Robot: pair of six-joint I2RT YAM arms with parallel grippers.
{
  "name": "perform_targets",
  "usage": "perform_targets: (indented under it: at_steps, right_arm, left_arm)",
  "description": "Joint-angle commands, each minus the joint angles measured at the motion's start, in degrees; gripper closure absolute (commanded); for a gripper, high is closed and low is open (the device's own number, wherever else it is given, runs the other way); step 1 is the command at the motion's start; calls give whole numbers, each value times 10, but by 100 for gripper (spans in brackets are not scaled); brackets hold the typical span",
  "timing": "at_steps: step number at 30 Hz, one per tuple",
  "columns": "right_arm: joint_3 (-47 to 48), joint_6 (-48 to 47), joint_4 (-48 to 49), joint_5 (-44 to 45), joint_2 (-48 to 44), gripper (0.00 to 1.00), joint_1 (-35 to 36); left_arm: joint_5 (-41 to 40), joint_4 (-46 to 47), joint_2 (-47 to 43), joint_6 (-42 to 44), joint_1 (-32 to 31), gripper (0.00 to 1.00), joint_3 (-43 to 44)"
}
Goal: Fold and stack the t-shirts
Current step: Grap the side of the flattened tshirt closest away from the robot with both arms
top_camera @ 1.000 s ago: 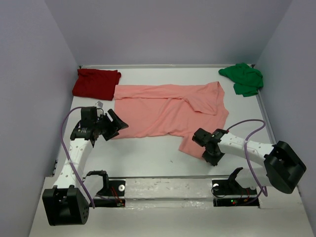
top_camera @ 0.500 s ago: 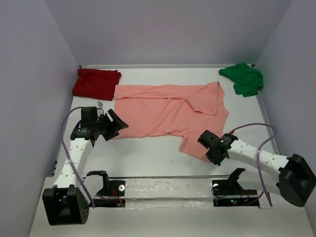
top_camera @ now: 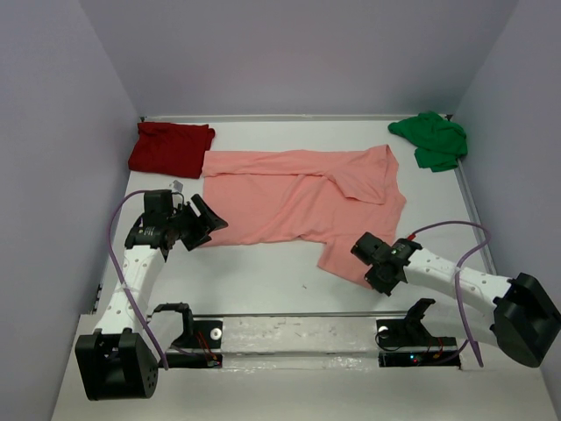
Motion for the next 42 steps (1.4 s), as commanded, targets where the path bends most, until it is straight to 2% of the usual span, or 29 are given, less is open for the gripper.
perform_targets:
  at_steps: [1, 8, 14, 16, 21, 25, 28, 34, 42]
  right_arm:
    - [11, 7, 6, 10, 0, 100, -3]
    - [41, -1, -32, 60, -3, 100, -3]
    - [102, -31, -58, 125, -6, 100, -3]
    - [114, -48, -52, 132, -4, 100, -3]
    - [127, -83, -23, 120, -4, 100, -3]
    - [115, -105, 1, 119, -27, 100, -3]
    - [113, -115, 6, 126, -41, 100, -3]
    - [120, -142, 15, 132, -61, 100, -3]
    - [114, -145, 10, 126, -95, 100, -3]
  left_arm:
    - [14, -4, -11, 0, -3, 22, 2]
    - [-3, 0, -9, 7, -3, 22, 4]
    - [-106, -39, -3, 25, -2, 22, 29]
    - [-112, -43, 9, 22, -2, 22, 32]
    - [-162, -98, 75, 24, -3, 22, 77]
    - [-175, -117, 99, 7, -3, 22, 77]
    - [-191, -123, 109, -19, -31, 22, 70]
    - [-182, -132, 154, -23, -39, 22, 67]
    - [-253, -125, 188, -48, -39, 22, 78]
